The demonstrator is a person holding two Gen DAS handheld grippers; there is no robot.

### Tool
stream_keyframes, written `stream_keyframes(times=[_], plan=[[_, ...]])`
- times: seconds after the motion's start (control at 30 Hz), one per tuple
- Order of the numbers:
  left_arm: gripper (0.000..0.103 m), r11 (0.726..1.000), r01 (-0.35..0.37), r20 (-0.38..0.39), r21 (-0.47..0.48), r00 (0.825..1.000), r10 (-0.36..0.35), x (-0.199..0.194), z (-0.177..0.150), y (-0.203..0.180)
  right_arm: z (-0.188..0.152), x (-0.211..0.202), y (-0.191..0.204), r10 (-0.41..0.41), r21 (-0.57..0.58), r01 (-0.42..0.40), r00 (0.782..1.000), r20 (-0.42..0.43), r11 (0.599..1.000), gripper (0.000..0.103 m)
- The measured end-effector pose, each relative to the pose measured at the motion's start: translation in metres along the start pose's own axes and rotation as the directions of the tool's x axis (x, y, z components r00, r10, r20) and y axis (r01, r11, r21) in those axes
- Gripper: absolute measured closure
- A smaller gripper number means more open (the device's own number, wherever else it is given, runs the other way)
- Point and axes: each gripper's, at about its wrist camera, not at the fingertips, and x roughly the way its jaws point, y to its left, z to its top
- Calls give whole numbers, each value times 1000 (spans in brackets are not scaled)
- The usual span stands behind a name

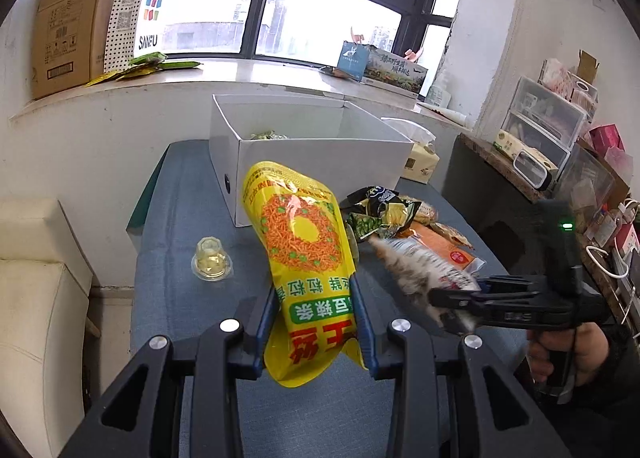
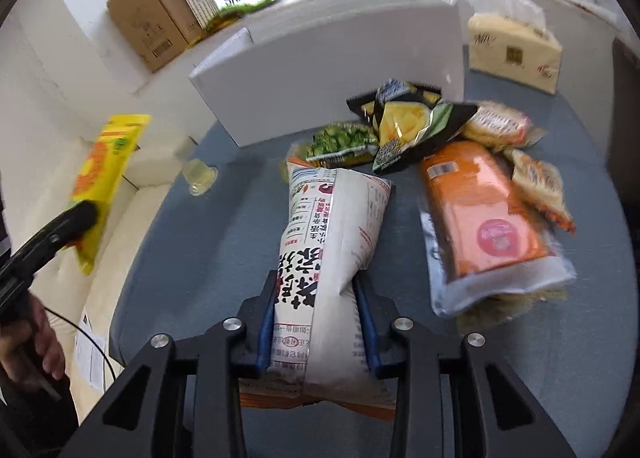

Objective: Organize snacks
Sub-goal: 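Grasp the yellow sunflower bag with the left gripper while the right grasps the white chip bag, then drop both bags into the white box and open both grippers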

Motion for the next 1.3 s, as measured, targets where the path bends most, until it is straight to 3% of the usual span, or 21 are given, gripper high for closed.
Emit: stream_keyframes(times=[0.2, 0.3, 0.43, 0.57, 0.7, 0.9, 0.93, 0.97, 1.0, 1.03, 1.07, 1.13, 1.23, 1.3], plan=[[64, 999, 29, 24, 13, 999, -29, 0, 17, -5, 9, -53, 11, 0, -57, 8, 990, 144, 998, 65], [64, 999, 41, 65, 26, 997, -43, 0, 42, -7, 31, -71, 20, 2, -96, 20, 974, 226, 995, 65], [64, 998, 49, 110, 26, 993, -51, 17, 93, -3, 84, -79, 26, -17, -144, 65, 950, 311, 987, 65], [64, 1000, 17, 127, 13, 992, -19, 50, 150, 3, 147, -65, 20, -20, -118, 60, 949, 315, 991, 65], [64, 1000, -9, 95, 5, 995, 9, 89, 192, 11, 210, -44, 20, -43, -132, 86, 952, 303, 988, 65], [62, 997, -78, 39, 6, 996, 77, 137, 214, 23, 264, 0, 10, -147, -202, 200, 957, 249, 959, 65], [52, 993, -120, 23, 14, 993, 120, 147, 214, 26, 268, 7, 9, -169, -215, 225, 954, 248, 950, 64], [29, 987, -158, 5, 22, 987, 158, 153, 213, 27, 271, 15, 6, -177, -228, 231, 956, 234, 946, 57], [16, 979, -199, -16, 32, 980, 200, 161, 211, 30, 274, 24, 2, -175, -238, 223, 963, 206, 945, 45], [0, 976, -214, -26, 33, 976, 215, 166, 209, 33, 277, 30, -2, -189, -234, 230, 964, 187, 944, 6], [0, 976, -215, -39, 36, 976, 216, 169, 206, 36, 276, 35, -7, -226, -221, 265, 956, 187, 938, 0], [0, 978, -205, -74, 34, 976, 207, 173, 198, 40, 270, 33, -13, -245, -212, 294, 942, 230, 932, 0], [0, 982, -188, -87, 12, 978, 188, 169, 188, 46, 260, 27, -15, -201, -197, 244, 956, 213, 950, 0], [0, 982, -190, -82, 17, 978, 190, 161, 182, 46, 255, 19, -11, -206, -201, 254, 951, 231, 946, 0]])
